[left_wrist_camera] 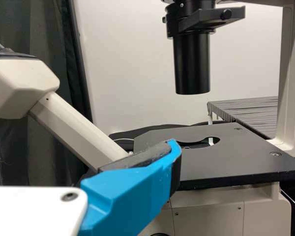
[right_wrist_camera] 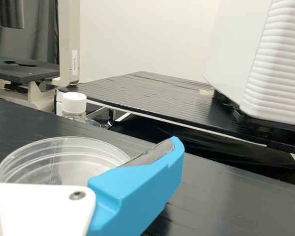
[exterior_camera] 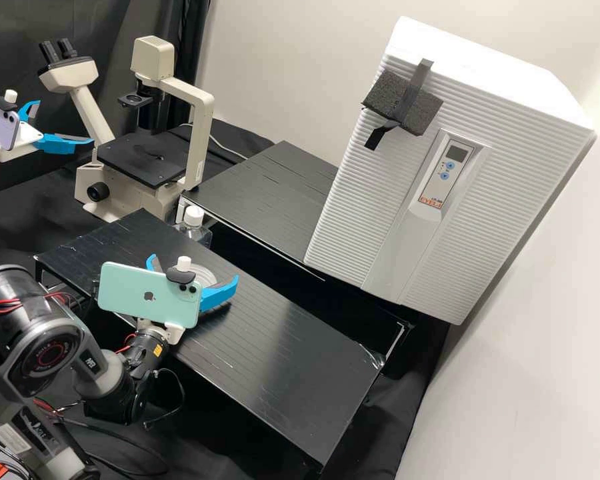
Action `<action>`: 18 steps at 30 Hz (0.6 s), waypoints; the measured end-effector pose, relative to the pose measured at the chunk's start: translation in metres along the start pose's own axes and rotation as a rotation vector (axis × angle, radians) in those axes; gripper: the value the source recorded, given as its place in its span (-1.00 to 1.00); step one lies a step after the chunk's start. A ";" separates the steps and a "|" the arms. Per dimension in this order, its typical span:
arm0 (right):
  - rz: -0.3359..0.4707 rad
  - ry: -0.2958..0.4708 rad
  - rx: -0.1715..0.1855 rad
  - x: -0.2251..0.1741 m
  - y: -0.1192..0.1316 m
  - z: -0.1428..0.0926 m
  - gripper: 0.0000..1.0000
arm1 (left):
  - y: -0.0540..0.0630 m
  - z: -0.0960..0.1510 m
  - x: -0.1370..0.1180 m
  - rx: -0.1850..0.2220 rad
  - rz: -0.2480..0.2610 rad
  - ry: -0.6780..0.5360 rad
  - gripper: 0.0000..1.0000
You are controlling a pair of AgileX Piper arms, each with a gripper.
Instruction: Open the petri dish lid.
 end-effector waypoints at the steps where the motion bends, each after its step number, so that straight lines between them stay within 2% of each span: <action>1: 0.003 -0.001 -0.001 0.000 0.000 0.000 1.00 | 0.000 0.000 0.000 0.000 0.000 0.000 1.00; 5: 0.041 -0.027 -0.011 -0.004 0.008 0.002 1.00 | 0.000 0.000 0.000 0.000 0.000 0.000 1.00; 9: 0.097 -0.031 0.001 -0.010 0.018 0.001 1.00 | 0.000 0.000 0.000 0.000 0.000 0.000 1.00; 14: 0.088 -0.026 -0.004 -0.010 0.017 0.000 1.00 | 0.000 0.000 0.000 0.000 0.000 0.000 1.00; 18: 0.071 -0.040 0.008 -0.009 0.015 0.004 1.00 | 0.000 0.000 0.000 0.000 0.000 0.000 1.00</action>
